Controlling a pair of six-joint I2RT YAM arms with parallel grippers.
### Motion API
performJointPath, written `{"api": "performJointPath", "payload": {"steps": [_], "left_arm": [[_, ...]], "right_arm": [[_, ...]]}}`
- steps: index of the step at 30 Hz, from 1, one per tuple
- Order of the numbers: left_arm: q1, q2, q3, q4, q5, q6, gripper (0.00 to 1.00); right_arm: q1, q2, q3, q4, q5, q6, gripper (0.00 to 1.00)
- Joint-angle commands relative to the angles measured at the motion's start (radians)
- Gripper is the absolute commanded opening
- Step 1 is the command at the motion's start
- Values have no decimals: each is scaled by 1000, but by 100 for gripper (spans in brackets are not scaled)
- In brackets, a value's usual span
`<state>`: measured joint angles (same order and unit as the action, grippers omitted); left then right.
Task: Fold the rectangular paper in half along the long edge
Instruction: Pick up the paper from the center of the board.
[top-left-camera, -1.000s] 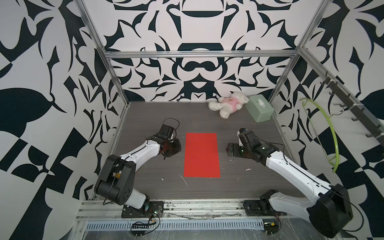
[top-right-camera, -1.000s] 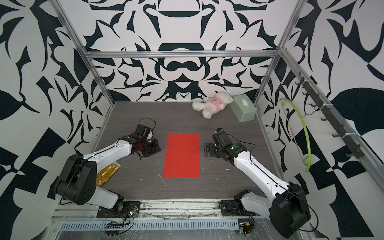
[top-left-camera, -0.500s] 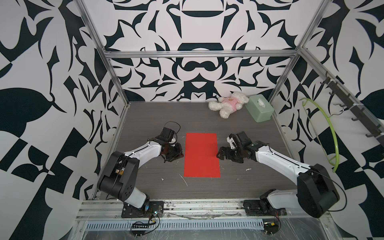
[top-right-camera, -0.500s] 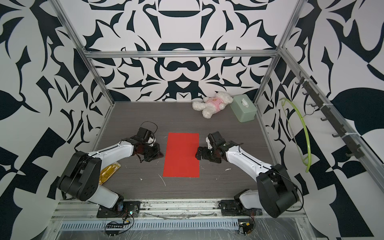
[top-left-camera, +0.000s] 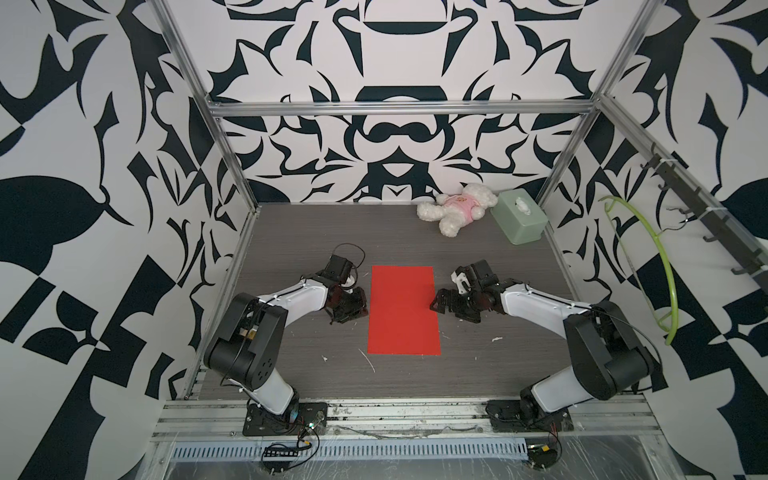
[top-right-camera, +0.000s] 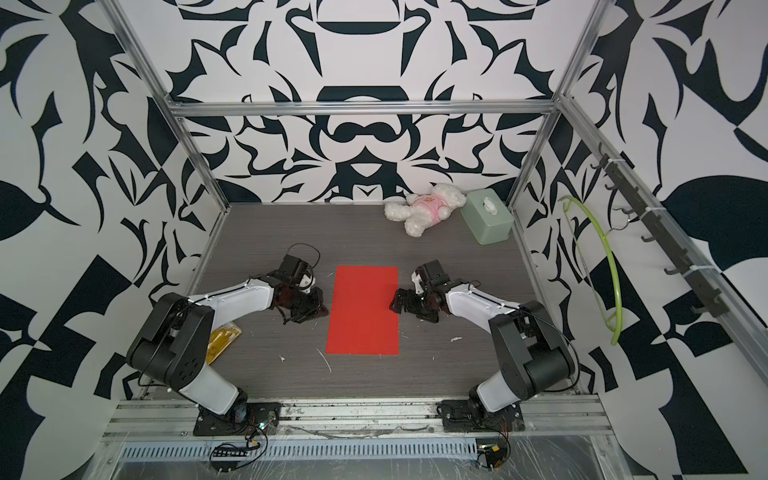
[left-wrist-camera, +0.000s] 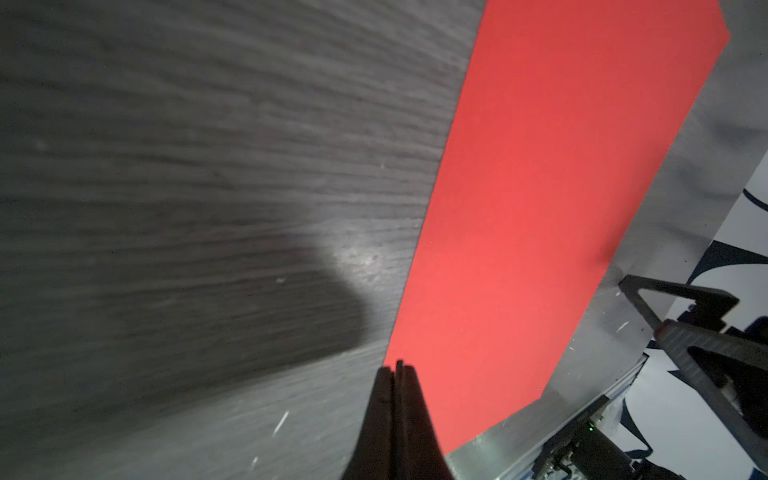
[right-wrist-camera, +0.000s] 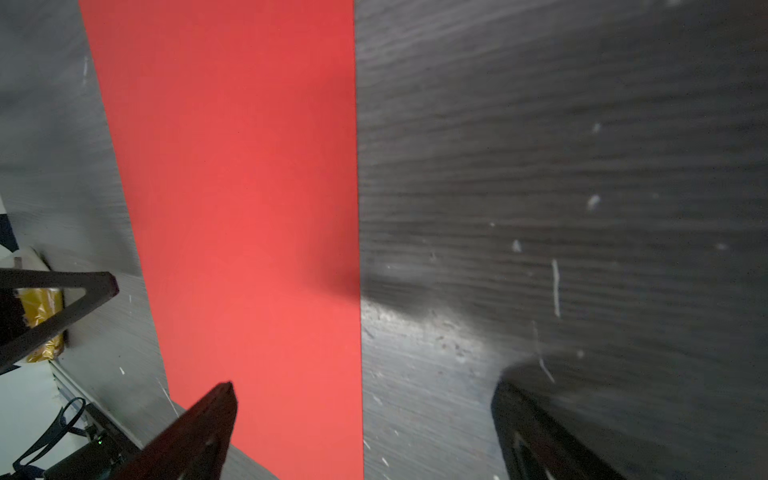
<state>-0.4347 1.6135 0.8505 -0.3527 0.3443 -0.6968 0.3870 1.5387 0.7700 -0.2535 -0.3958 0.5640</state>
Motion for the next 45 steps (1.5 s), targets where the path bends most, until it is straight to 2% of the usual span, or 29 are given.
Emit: {"api": "performJointPath", "payload": {"steps": [1, 11, 18, 29, 39, 45], "left_arm": [[-4, 3, 32, 19, -37, 61, 0], [-4, 26, -8, 128, -37, 84, 0], [-21, 17, -41, 180, -78, 128, 0], [-21, 40, -79, 261, -86, 125, 0], [-21, 112, -74, 281, -76, 143, 0], [-22, 110, -99, 283, -59, 138, 0]], "right_arm": [[1, 40, 25, 20, -16, -9, 99], [3, 67, 75, -10, -9, -9, 99], [52, 60, 103, -80, 97, -32, 99], [68, 67, 108, -53, 100, -10, 99], [78, 88, 135, -36, 122, -2, 99], [99, 120, 159, -24, 126, 11, 99]]}}
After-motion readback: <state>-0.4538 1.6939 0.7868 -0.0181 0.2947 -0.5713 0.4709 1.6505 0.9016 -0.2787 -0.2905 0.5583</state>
